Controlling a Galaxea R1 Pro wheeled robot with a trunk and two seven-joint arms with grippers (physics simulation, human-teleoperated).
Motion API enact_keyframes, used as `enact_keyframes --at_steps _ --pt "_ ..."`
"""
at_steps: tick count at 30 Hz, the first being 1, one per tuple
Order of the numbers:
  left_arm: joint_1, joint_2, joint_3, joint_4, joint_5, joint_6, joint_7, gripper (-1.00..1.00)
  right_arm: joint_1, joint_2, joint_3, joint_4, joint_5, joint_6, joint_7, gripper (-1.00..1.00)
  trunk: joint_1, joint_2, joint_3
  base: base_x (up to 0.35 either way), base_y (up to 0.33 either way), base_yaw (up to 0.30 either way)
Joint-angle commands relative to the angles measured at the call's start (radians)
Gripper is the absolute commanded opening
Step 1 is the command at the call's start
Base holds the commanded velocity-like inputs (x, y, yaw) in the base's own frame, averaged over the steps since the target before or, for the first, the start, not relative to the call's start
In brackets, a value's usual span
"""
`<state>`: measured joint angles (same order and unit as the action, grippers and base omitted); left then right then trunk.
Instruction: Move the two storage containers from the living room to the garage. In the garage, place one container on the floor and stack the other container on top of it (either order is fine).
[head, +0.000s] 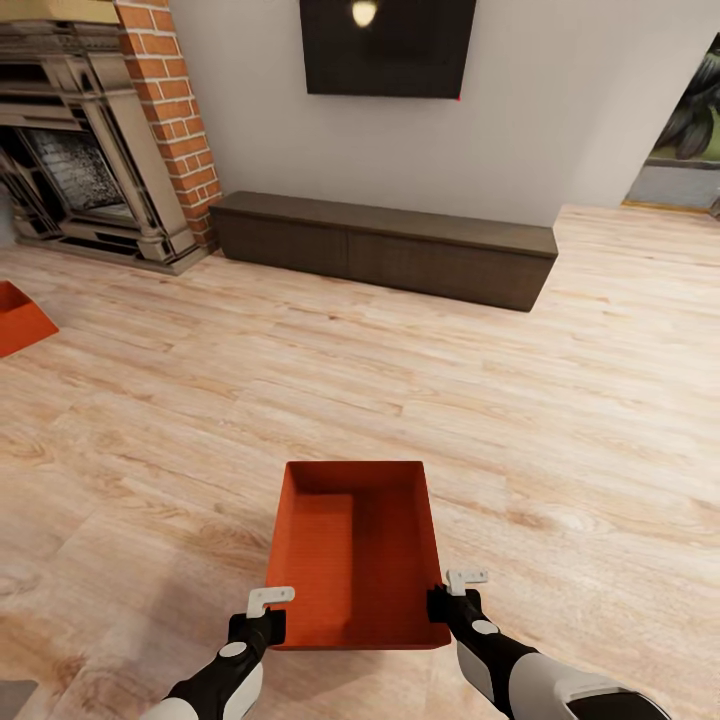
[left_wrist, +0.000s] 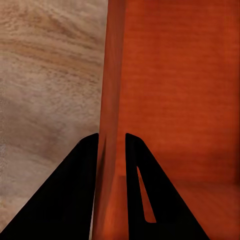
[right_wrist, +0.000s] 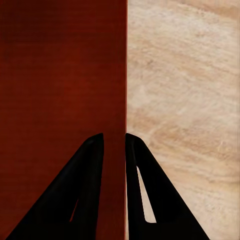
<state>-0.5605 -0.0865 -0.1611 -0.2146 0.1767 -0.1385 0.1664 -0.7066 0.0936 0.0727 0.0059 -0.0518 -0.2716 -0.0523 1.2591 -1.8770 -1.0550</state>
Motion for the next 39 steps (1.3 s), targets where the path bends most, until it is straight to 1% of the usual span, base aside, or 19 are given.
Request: enact_keyframes --at_steps 1,17,24,39 --pt "-0.001 0.001 -0.002 0.000 0.006 -0.004 0.012 -1.00 -0.001 0.000 0.012 0.002 -0.020 -0.005 -0.004 -1.00 -0.004 0.007 0.003 0.000 0.000 0.000" --pt "-0.001 0.001 -0.002 0.000 0.006 -0.003 0.012 -1.00 -0.001 0.000 0.012 0.002 -0.022 -0.003 -0.004 -1.00 -0.065 0.119 0.053 0.000 0.000 0.000" --pt "-0.001 0.001 -0.003 0.000 0.006 -0.004 0.012 -1.00 -0.001 0.006 0.012 0.002 -0.022 -0.004 -0.007 -1.00 -0.092 0.168 0.075 0.000 0.000 0.000" --pt "-0.001 0.001 -0.003 0.000 0.006 -0.004 0.012 -1.00 -0.001 0.003 0.012 0.002 -0.022 -0.005 -0.007 -1.00 -0.150 0.273 0.122 0.000 0.000 0.000"
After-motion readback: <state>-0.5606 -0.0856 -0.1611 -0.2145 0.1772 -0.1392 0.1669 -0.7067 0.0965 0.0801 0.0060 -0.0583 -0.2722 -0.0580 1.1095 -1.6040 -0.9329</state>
